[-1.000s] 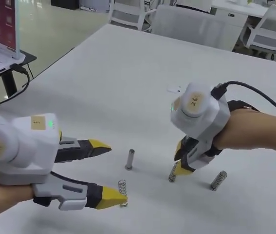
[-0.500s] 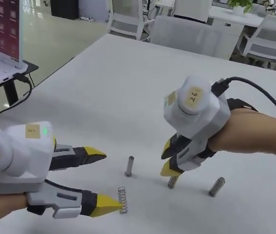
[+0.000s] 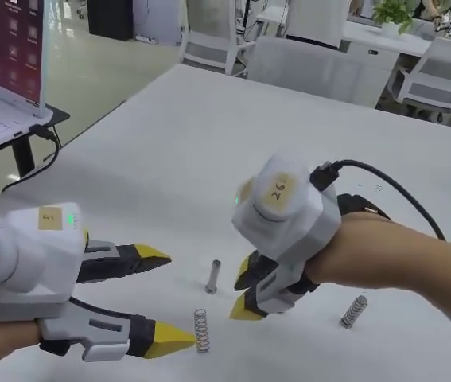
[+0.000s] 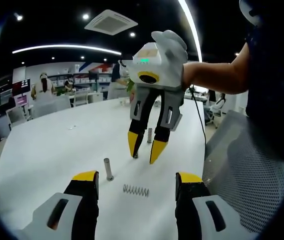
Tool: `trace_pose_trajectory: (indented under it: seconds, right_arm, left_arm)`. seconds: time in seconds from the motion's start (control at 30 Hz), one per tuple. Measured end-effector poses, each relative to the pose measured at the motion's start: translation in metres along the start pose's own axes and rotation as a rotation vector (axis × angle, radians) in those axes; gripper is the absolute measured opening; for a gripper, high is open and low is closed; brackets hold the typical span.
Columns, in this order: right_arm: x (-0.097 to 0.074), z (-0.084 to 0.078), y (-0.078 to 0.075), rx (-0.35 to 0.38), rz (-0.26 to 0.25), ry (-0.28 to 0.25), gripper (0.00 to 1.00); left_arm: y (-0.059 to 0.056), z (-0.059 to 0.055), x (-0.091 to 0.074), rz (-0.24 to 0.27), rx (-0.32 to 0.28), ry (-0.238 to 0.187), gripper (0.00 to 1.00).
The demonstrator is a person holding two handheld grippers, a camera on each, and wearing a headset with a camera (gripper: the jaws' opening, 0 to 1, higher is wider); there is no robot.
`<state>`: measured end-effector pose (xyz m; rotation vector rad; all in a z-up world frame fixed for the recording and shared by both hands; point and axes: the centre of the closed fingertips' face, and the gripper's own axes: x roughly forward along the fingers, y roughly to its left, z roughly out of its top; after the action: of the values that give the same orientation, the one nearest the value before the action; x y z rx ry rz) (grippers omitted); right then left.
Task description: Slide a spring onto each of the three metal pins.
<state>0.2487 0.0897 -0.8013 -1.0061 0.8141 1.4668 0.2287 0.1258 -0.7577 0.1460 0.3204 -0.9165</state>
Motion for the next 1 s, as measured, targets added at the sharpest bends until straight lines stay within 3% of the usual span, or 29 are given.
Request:
trace_pose_trajectory:
  seconds: [0.27,0.4,0.53,0.73,0.93,1.0]
  right_arm:
    - [0.020,0.006,0.006,0.154,-0.013,-0.029,0.21]
    - [0.030,0.008,0.004,0.216,-0.049,-0.045,0.22]
    - [0.038,0.005,-0.002,0.328,-0.082,-0.051,0.24]
    - [0.052,0.002,0.000,0.457,-0.042,-0.065,0.26]
    - [0.065,-0.003,-0.002,0.491,-0.054,-0.040,0.27]
    - [0.066,-0.001,-0.006,0.471,-0.082,-0.041,0.25]
  left_arm:
    - [0.000,-0.002,-0.004,0.008,-0.001,0.002,0.57]
    - [-0.001,-0.002,-0.005,0.009,0.002,0.002,0.56]
    - [-0.001,-0.001,-0.006,0.011,0.003,0.000,0.56]
    - [-0.001,-0.003,-0.008,0.014,0.003,-0.001,0.55]
    - [0.000,-0.003,-0.009,0.015,0.003,-0.002,0.55]
    - [0.001,-0.003,-0.009,0.015,0.002,-0.001,0.55]
